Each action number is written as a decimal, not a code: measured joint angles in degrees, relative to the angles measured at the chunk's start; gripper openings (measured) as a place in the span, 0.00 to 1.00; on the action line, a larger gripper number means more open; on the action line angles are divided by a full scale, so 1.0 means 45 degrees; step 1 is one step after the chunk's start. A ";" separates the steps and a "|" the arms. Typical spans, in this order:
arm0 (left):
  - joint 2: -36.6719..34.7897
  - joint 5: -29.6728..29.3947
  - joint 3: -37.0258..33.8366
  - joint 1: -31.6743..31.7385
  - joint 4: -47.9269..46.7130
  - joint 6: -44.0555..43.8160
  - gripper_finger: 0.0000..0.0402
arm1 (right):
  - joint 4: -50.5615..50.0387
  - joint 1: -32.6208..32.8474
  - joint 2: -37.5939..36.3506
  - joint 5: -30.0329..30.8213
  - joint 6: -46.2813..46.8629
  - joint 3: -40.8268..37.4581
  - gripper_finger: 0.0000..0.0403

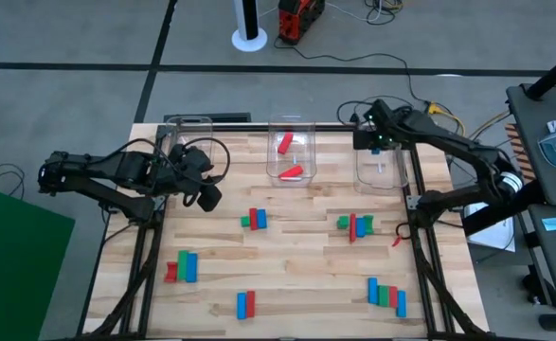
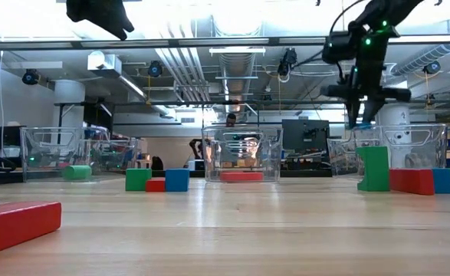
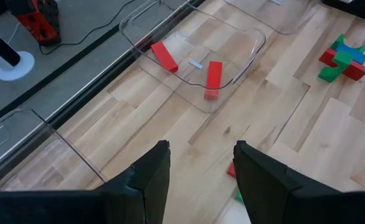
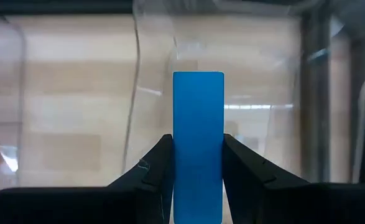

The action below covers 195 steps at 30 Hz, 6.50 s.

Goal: Sort blocks
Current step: Put the blue wooden block into the right transparent bin, then adjust the right transparent bin, then put the green wooden block into the left transparent bin

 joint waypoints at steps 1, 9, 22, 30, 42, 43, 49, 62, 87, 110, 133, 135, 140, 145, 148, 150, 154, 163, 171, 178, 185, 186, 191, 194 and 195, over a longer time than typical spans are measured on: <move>0.0000 0.0000 0.0000 -0.0001 0.0000 0.0000 0.39 | 0.0153 0.0000 0.0048 -0.0084 0.0065 -0.0205 0.24; 0.0000 0.0000 0.0000 -0.0001 0.0000 0.0000 0.39 | 0.1213 0.0000 0.0107 -0.0289 0.0420 -0.1340 0.24; 0.0005 0.0000 0.0000 -0.0001 -0.0004 0.0001 0.39 | 0.1444 0.0000 0.0112 -0.0211 0.0440 -0.1659 0.33; 0.0005 0.0000 0.0000 -0.0001 -0.0005 0.0000 0.39 | 0.1465 0.0041 0.0055 -0.0223 0.0097 -0.1581 0.20; 0.0005 0.0000 0.0000 0.0026 -0.0005 0.0005 0.39 | -0.0053 0.2605 -0.0359 -0.2782 -0.0522 0.0789 0.03; 0.0005 0.0000 0.0000 0.0032 -0.0004 0.0005 0.39 | -0.0535 0.3005 -0.0354 -0.2864 -0.0542 0.1004 0.03; 0.0005 0.0000 0.0000 0.0048 -0.0001 0.0052 0.39 | -0.4097 0.4966 -0.0349 -0.3190 -0.0143 0.1739 0.03; 0.0005 -0.0005 0.0000 0.0053 -0.0005 0.0058 0.39 | -0.6690 0.6108 -0.0349 -0.3169 0.1080 0.0507 0.03; -0.0010 -0.0312 0.0000 0.0072 -0.0006 0.0203 0.39 | -0.6723 0.6086 -0.0349 -0.0218 0.2394 -0.1261 0.03; -0.0010 -0.0311 0.0000 0.0072 -0.0006 0.0199 0.39 | -0.6662 0.5233 -0.0349 0.1056 0.1415 -0.1453 0.03; -0.0019 -0.0277 0.0000 0.0072 -0.0005 0.0097 0.39 | -0.6265 0.8075 -0.0890 -0.1994 0.3110 0.1757 0.03; -0.0019 -0.0225 0.0000 0.0072 -0.0005 0.0097 0.39 | -0.5678 0.8745 -0.0872 -0.2081 0.2305 0.2122 0.03; -0.0019 -0.0211 0.0000 0.0072 -0.0005 0.0101 0.39 | -0.3787 1.0439 -0.0864 -0.2086 -0.0423 0.2440 0.03; -0.0019 -0.0209 0.0000 0.0072 -0.0005 0.0102 0.39 | -0.2986 1.1643 -0.0738 -0.2080 -0.2876 0.2406 0.03; -0.0019 -0.0204 0.0000 0.0072 -0.0005 0.0152 0.39 | -0.2987 1.2048 -0.0546 -0.2064 -0.4474 0.2384 0.03; -0.0019 -0.0209 0.0000 0.0073 -0.0005 0.0211 0.39 | -0.2985 1.2177 -0.0361 -0.1997 -0.5287 0.2382 0.03; -0.0019 -0.0209 0.0000 0.0072 -0.0005 0.0233 0.39 | -0.2977 1.2191 0.0141 -0.1998 -0.6212 0.2353 0.03; -0.0019 -0.0206 0.0000 0.0072 -0.0005 0.0245 0.39 | -0.2727 1.2177 0.1722 -0.1843 -0.6797 0.2344 0.26; -0.0019 -0.0204 0.0000 0.0074 -0.0005 0.0248 0.39 | -0.2458 1.2172 0.3042 -0.1388 -0.7383 0.2214 0.55; -0.0019 -0.0204 0.0000 0.0073 -0.0010 0.0248 0.39 | -0.1085 1.2172 0.3087 -0.1401 -0.7388 0.1153 0.61; -0.0019 -0.0204 0.0000 0.0077 -0.0008 0.0248 0.39 | -0.0342 1.2084 0.3070 -0.1640 -0.7125 0.0299 0.61; -0.0019 -0.0204 0.0000 0.0077 -0.0010 0.0248 0.39 | -0.0170 1.2084 0.3070 -0.1644 -0.7127 0.0206 0.61; -0.0017 -0.0204 0.0000 0.0075 -0.0005 0.0248 0.39 | 0.0192 1.2084 0.3165 -0.1662 -0.7123 -0.0063 0.60; -0.0010 -0.0204 0.0000 0.0077 -0.0006 0.0248 0.39 | 0.0398 1.2075 0.3177 -0.1740 -0.7113 -0.0172 0.59; -0.0010 -0.0204 0.0000 0.0073 -0.0006 0.0248 0.39 | 0.0446 1.2034 0.3177 -0.1828 -0.7048 -0.0203 0.60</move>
